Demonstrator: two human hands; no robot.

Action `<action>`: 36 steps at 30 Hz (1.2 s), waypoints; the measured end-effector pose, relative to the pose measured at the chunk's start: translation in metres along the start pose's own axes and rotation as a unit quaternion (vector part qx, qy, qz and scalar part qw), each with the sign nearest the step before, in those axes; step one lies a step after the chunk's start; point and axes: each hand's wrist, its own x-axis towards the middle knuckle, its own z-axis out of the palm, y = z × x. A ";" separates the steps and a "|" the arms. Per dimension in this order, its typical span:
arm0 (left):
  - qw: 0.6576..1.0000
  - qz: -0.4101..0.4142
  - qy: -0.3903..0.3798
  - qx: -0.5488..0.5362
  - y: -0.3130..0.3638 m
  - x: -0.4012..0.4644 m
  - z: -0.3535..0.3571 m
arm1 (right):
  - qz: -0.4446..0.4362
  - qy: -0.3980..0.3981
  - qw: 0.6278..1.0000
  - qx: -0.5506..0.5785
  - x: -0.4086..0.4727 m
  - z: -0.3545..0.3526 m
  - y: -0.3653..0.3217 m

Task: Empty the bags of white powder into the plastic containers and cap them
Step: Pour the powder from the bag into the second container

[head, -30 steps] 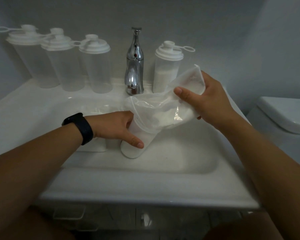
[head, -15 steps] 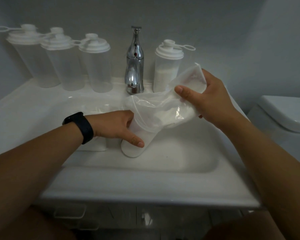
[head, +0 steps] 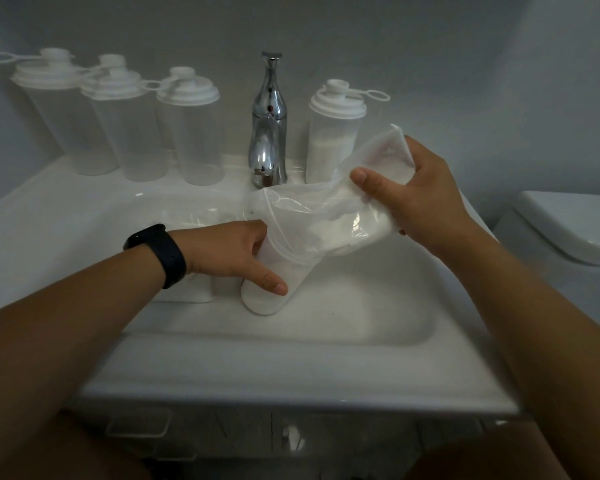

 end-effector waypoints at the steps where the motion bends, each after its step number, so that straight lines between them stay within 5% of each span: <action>1: 1.000 0.001 0.002 -0.002 0.000 0.000 0.000 | 0.000 0.001 1.000 0.000 0.000 0.000 0.000; 36: 1.000 -0.016 -0.006 0.004 0.009 -0.005 -0.002 | -0.005 -0.015 1.000 0.000 -0.001 0.001 0.000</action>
